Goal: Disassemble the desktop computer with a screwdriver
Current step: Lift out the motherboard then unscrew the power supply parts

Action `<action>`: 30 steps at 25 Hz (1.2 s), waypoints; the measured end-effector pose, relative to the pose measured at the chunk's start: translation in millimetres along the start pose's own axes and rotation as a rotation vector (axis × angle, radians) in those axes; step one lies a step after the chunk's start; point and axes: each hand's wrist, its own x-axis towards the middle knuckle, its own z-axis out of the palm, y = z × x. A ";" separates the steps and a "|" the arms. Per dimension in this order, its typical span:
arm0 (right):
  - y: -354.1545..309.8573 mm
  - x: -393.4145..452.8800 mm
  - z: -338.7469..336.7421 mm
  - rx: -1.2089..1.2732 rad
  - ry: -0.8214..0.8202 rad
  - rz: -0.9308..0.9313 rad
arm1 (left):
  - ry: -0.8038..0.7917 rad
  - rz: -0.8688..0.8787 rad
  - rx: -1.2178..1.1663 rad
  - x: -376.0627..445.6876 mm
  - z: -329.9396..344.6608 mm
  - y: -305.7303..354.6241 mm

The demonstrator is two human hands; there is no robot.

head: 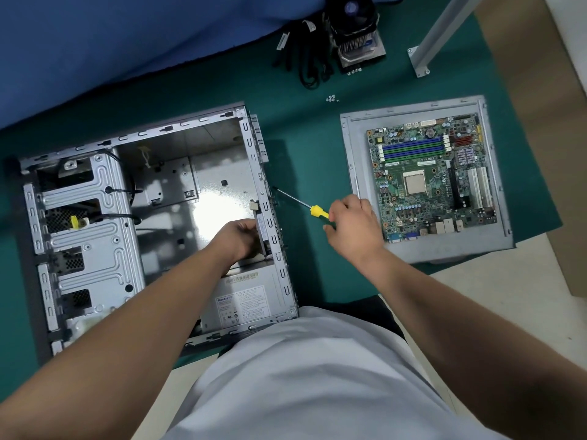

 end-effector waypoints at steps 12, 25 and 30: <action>-62.0 12.0 21.7 0.940 -0.386 0.246 | 0.047 -0.086 -0.123 -5.0 7.7 11.3; -56.3 7.4 16.4 0.375 -0.118 0.084 | 0.027 -0.080 -0.238 -1.4 8.7 6.2; -70.9 20.5 11.6 0.053 -0.125 -0.148 | 0.027 -0.066 -0.157 -1.3 6.3 3.9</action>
